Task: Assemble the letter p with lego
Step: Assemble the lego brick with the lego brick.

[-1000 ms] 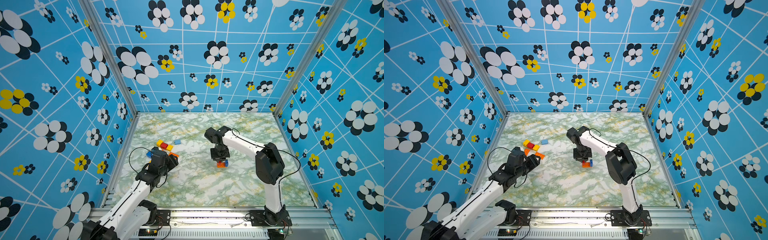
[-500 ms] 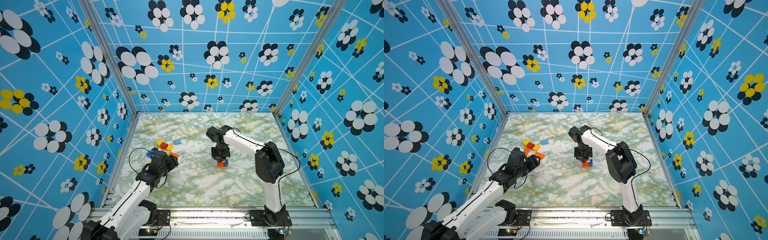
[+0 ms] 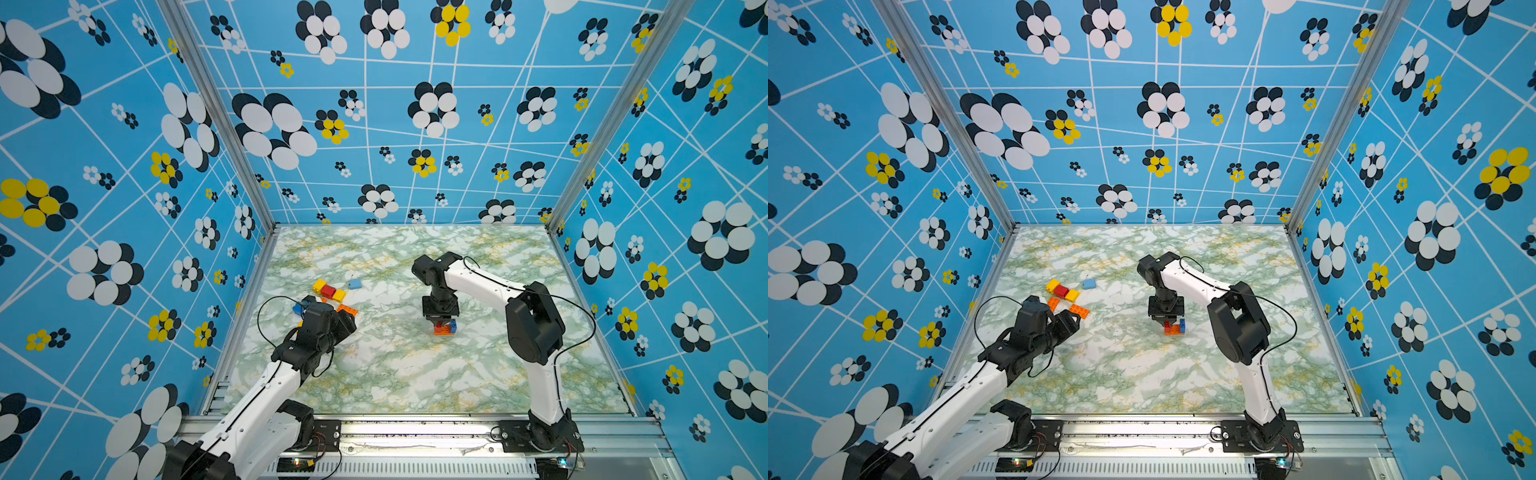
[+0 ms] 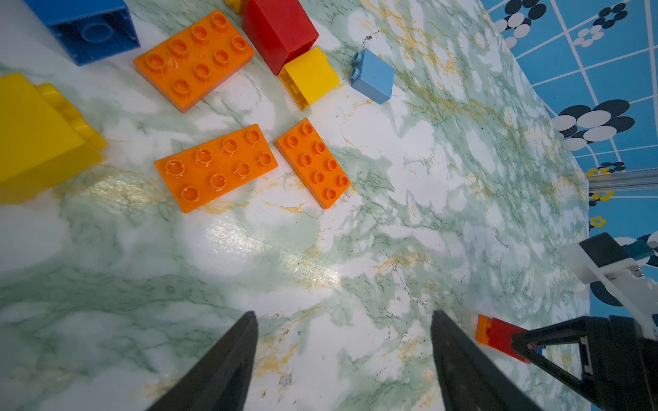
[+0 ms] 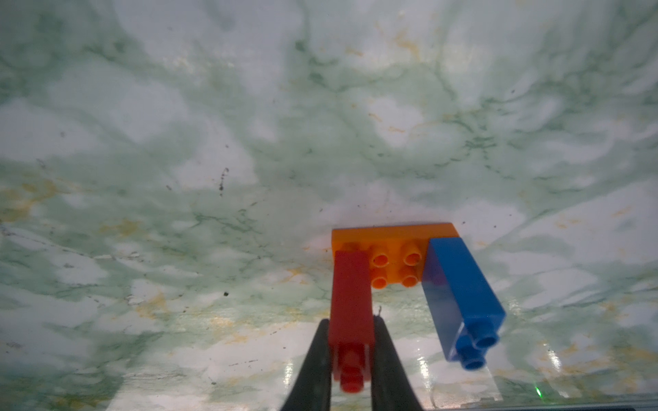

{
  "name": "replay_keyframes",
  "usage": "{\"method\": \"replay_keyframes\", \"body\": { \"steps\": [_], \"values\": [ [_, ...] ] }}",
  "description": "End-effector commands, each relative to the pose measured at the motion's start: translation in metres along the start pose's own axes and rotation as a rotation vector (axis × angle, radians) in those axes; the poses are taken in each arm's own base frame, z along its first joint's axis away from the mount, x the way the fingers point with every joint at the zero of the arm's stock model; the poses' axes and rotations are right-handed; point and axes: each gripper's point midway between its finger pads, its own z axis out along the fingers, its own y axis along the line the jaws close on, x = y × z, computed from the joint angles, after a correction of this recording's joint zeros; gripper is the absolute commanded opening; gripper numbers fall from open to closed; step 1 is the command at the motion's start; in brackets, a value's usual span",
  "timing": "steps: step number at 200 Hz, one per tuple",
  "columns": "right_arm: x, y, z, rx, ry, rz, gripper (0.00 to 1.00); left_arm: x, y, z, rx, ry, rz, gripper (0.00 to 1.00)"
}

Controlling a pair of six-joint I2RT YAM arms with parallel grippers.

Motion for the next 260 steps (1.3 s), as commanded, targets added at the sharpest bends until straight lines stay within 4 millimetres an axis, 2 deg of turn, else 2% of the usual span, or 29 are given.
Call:
{"method": "replay_keyframes", "body": {
  "steps": [1,90,120,123,128,154,196,222,260],
  "values": [
    [0.004,-0.003,0.014,0.017,0.042,0.014,0.0,0.001,0.01,0.002,-0.03,-0.005,0.012,0.78],
    [0.006,-0.007,0.031,0.04,0.082,0.01,0.0,0.002,0.013,0.002,-0.035,-0.008,0.013,0.78],
    [0.008,-0.005,0.044,-0.022,0.126,0.034,0.0,0.001,0.013,0.002,-0.035,-0.01,0.013,0.78],
    [0.01,-0.006,0.054,-0.011,0.152,0.038,0.0,0.001,0.013,0.002,-0.035,-0.01,0.013,0.78],
    [0.011,-0.007,0.058,-0.008,0.163,0.039,0.0,0.001,0.013,0.002,-0.035,-0.01,0.013,0.78],
    [0.01,-0.02,0.068,0.06,0.169,0.027,0.0,0.0,0.013,0.002,-0.038,-0.015,0.011,0.78],
    [0.01,-0.023,0.082,0.081,0.191,0.023,0.0,-0.002,0.011,0.001,-0.038,-0.016,0.013,0.78],
    [0.008,-0.023,0.078,0.074,0.179,0.023,0.0,-0.003,0.01,0.001,-0.039,-0.019,0.015,0.78],
    [0.003,-0.019,0.051,0.044,0.128,0.004,0.0,-0.007,0.009,-0.001,-0.047,-0.023,0.024,0.78]
  ]
}}
